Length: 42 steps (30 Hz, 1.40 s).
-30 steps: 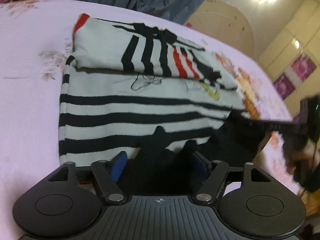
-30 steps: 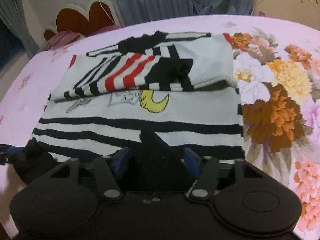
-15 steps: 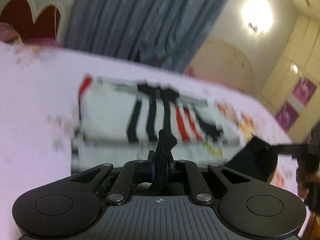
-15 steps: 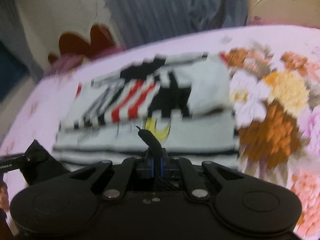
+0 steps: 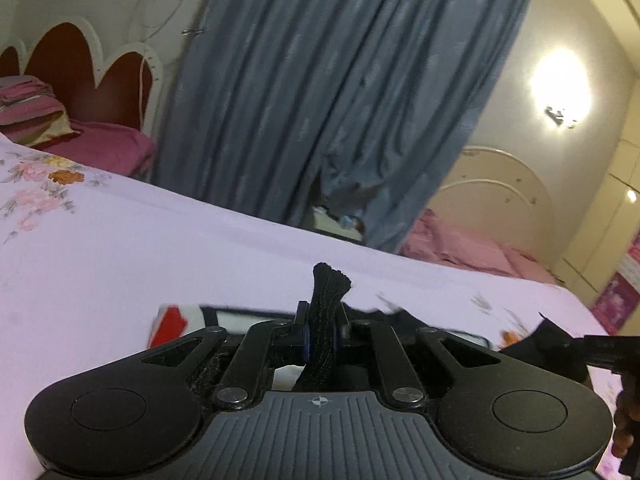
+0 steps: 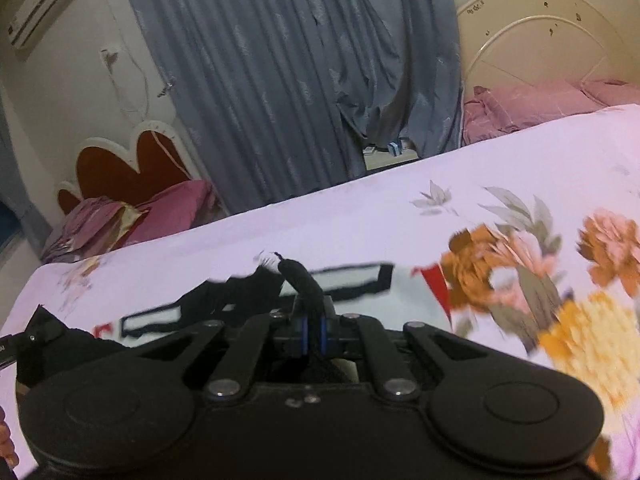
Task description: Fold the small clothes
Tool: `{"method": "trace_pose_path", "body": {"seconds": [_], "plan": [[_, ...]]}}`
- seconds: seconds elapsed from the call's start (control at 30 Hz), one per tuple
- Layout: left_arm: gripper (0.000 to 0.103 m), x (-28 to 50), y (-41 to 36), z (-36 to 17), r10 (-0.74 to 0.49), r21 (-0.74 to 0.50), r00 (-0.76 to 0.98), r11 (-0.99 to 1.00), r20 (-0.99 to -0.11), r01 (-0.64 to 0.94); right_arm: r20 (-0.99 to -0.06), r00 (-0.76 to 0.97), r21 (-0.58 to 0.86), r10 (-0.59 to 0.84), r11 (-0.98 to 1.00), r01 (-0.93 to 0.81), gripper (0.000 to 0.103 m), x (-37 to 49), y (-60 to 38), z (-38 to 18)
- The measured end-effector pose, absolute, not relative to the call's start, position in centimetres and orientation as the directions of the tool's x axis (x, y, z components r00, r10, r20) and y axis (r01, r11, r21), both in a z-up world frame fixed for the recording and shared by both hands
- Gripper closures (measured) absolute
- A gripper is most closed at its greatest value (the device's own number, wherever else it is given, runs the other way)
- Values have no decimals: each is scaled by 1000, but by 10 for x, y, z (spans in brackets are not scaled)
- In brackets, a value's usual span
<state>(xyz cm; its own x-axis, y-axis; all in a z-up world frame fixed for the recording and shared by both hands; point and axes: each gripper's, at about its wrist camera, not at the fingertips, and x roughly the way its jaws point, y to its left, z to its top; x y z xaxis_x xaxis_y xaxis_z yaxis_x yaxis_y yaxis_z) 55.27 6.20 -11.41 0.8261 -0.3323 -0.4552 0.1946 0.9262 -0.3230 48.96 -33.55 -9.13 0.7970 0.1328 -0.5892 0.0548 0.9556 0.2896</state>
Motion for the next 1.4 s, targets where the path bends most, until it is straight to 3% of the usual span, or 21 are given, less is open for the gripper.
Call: {"method": "trace_pose_path", "body": {"seconds": [0.2, 0.4, 0.63, 0.83, 0.87, 0.93, 1.0, 1.07, 1.4], "plan": [[94, 598, 51, -133, -265, -290, 834, 948, -483, 133, -621, 778, 258, 97, 962, 86, 98, 535, -339, -114], [94, 617, 47, -173, -190, -236, 800, 970, -569, 62, -689, 719, 252, 85, 959, 127, 98, 556, -344, -153], [94, 624, 51, -174, -171, -249, 819, 968, -548, 36, -637, 768, 197, 62, 977, 85, 98, 554, -332, -145], [94, 625, 50, -192, -148, -205, 791, 978, -594, 29, -677, 735, 173, 31, 978, 118, 98, 561, -333, -165], [94, 625, 51, -190, -151, -206, 792, 978, -591, 33, -672, 740, 172, 33, 979, 112, 95, 559, -332, -162], [94, 624, 52, -185, -150, -187, 794, 981, -589, 47, -652, 758, 179, 31, 977, 114, 80, 555, -334, -150], [76, 622, 52, -181, -152, -180, 790, 982, -594, 53, -633, 774, 174, 18, 978, 119, 72, 548, -335, -139], [21, 616, 54, -177, -135, -171, 794, 985, -593, 39, -628, 778, 187, 30, 976, 114, 69, 543, -337, -132], [20, 582, 37, -144, -112, -66, 814, 994, -570, 91, -657, 738, 152, 153, 986, -68, 68, 507, -288, -125]]}}
